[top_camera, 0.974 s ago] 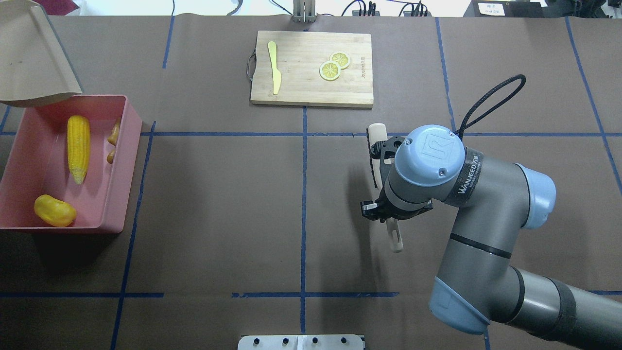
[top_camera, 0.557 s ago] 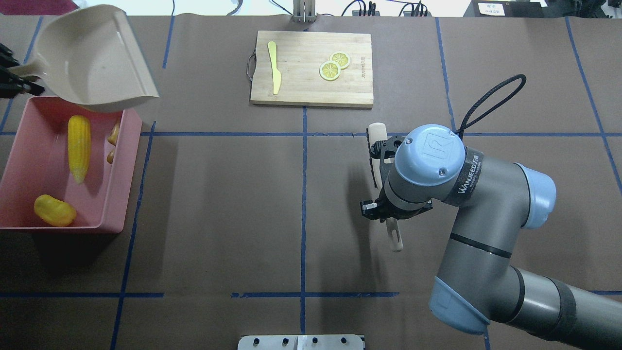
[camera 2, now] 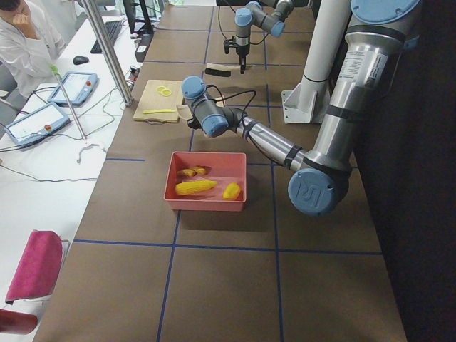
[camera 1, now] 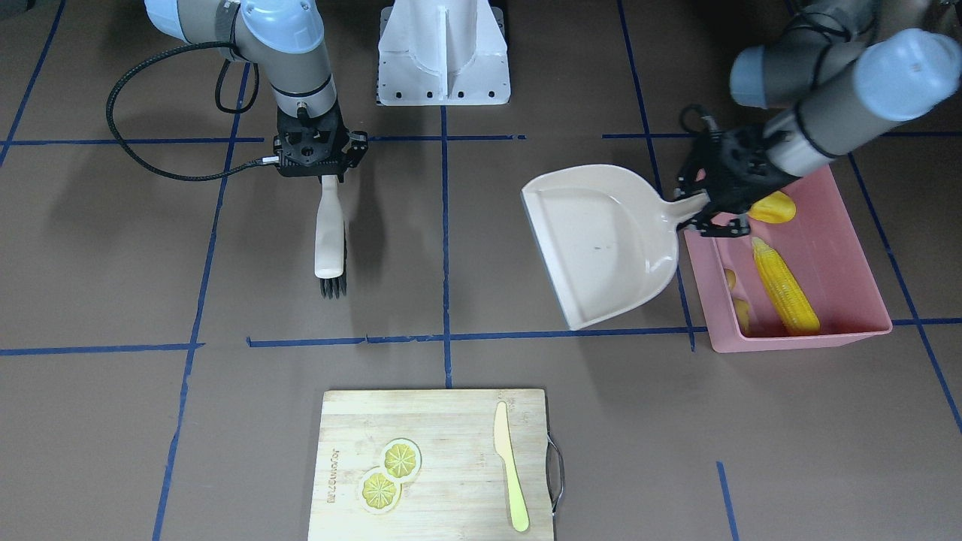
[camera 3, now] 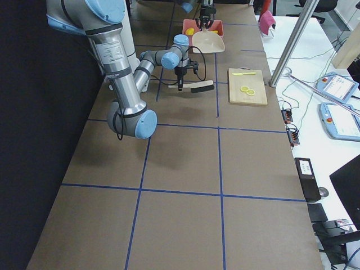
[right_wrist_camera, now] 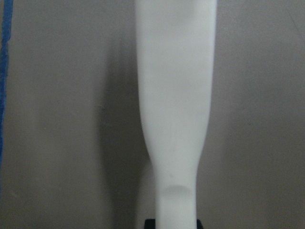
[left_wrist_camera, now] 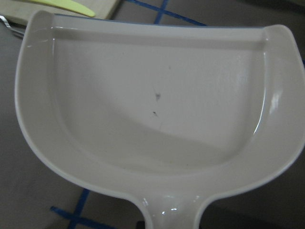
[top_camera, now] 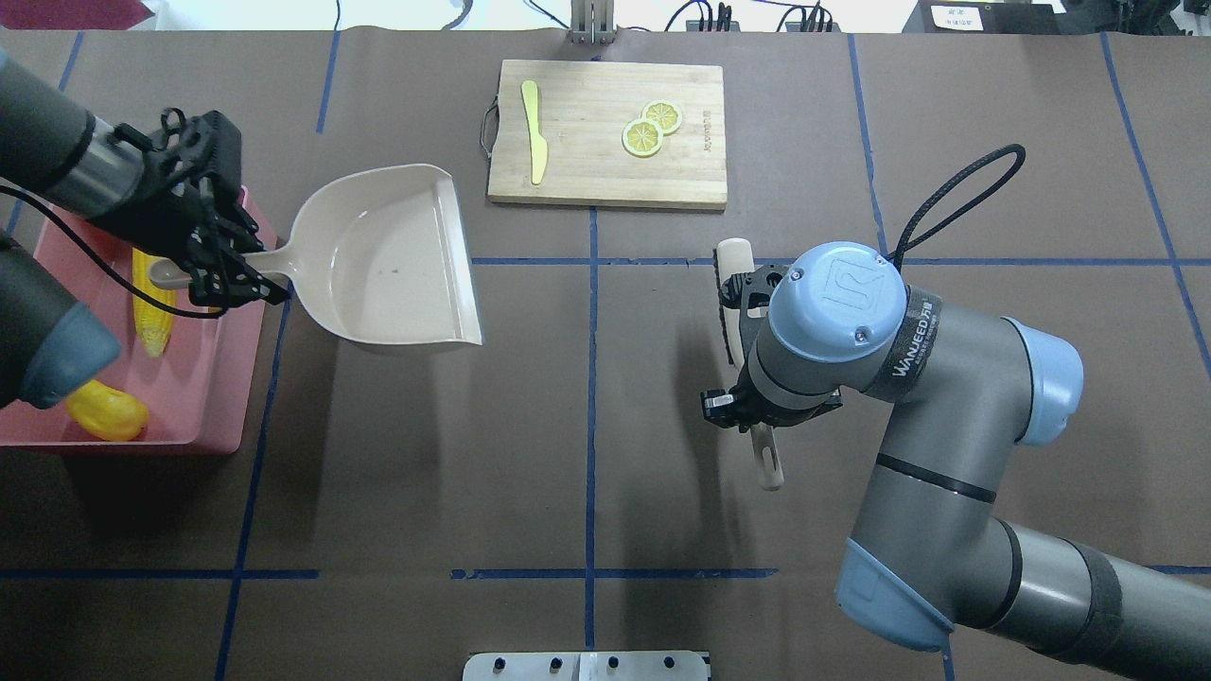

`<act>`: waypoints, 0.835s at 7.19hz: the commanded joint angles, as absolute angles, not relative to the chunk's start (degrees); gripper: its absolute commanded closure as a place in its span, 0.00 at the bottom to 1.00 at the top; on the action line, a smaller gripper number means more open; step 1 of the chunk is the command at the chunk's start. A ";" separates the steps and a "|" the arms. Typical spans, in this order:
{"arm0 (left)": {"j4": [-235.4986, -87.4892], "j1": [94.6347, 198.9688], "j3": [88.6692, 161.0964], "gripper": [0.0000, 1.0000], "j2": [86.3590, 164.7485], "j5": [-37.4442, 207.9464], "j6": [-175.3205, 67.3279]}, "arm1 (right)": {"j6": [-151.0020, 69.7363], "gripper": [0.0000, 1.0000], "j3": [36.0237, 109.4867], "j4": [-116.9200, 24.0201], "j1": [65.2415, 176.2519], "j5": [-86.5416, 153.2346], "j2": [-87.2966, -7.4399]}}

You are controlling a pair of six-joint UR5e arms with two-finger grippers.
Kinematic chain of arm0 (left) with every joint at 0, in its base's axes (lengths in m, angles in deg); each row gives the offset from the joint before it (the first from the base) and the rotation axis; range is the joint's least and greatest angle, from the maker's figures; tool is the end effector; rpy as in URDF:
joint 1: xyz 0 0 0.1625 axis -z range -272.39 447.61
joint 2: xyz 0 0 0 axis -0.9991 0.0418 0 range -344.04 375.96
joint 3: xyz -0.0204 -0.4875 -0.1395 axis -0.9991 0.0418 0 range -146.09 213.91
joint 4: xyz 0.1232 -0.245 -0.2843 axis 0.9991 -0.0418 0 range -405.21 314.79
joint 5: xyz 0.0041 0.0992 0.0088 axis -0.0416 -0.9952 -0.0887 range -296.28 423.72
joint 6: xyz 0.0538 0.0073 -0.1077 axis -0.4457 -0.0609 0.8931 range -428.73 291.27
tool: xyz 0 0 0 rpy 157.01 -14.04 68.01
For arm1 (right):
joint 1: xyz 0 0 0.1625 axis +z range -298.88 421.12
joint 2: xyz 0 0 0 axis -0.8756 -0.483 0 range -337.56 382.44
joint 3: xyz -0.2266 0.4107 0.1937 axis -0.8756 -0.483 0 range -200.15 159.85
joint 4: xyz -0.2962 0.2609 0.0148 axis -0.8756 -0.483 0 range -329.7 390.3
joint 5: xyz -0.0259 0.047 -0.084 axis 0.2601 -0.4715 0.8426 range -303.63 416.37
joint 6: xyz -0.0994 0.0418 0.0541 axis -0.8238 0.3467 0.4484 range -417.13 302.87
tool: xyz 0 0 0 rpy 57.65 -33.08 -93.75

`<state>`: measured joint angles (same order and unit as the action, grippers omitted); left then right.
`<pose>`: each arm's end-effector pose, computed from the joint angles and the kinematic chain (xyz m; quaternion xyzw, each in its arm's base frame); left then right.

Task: Sweep and dump trash into bin
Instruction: 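Bring the empty dustpan back and lower it onto the table with the left gripper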

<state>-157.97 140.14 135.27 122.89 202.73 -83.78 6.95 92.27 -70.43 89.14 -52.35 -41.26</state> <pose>0.3311 -0.5014 0.4440 0.3118 0.4433 0.5236 0.6574 -0.5019 -0.3744 0.3667 0.0087 -0.3560 -0.0358 0.9338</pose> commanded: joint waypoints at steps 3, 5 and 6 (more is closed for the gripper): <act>-163.41 124.63 131.23 0.97 125.99 189.85 -85.32 | 7.29 1.00 92.44 -70.43 89.15 -52.35 -41.10; -165.97 124.43 129.19 0.91 126.61 189.84 -86.57 | 7.29 1.00 92.44 -70.51 89.15 -52.35 -41.11; -166.06 124.35 129.19 0.83 126.87 189.84 -86.48 | 7.29 1.00 92.52 -70.51 89.15 -52.35 -41.02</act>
